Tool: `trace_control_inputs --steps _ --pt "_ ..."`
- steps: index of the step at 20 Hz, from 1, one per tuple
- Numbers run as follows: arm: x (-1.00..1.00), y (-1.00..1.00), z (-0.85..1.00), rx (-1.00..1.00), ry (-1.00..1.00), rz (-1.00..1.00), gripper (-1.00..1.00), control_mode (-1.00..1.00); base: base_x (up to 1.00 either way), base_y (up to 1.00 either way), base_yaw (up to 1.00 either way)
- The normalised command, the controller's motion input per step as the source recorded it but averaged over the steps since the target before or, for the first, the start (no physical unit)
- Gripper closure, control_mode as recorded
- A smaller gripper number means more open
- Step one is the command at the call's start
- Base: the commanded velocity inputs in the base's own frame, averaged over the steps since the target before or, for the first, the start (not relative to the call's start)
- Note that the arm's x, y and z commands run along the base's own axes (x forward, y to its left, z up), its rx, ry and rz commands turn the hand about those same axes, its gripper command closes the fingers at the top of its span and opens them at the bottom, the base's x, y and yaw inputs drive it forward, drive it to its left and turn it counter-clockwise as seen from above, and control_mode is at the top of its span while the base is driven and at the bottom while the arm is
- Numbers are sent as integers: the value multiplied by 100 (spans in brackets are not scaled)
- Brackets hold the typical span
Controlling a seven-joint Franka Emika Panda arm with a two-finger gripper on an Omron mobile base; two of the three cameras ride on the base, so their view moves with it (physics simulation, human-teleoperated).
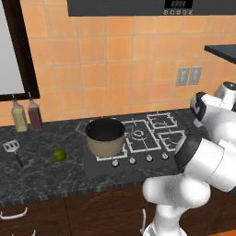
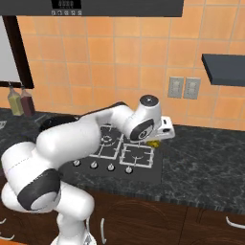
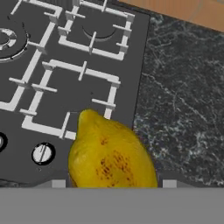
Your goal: Put the lime and lemon in the pot. Retrieve the spatula and lightly stir the vegetables in the pot.
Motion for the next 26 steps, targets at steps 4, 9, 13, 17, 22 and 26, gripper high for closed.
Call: trace_control_inputs --steps 4,9,13,17,22,26 --pt "0 100 93 3 2 3 100 -100 0 0 0" --pt "-1 100 49 0 0 4 100 -100 0 0 0" --pt "0 100 10 0 0 6 100 -100 0 0 0" --pt "0 100 0 0 0 8 100 -100 0 0 0" --pt "10 100 0 0 0 5 100 -100 0 0 0" --pt "30 100 0 0 0 3 100 -100 0 0 0"
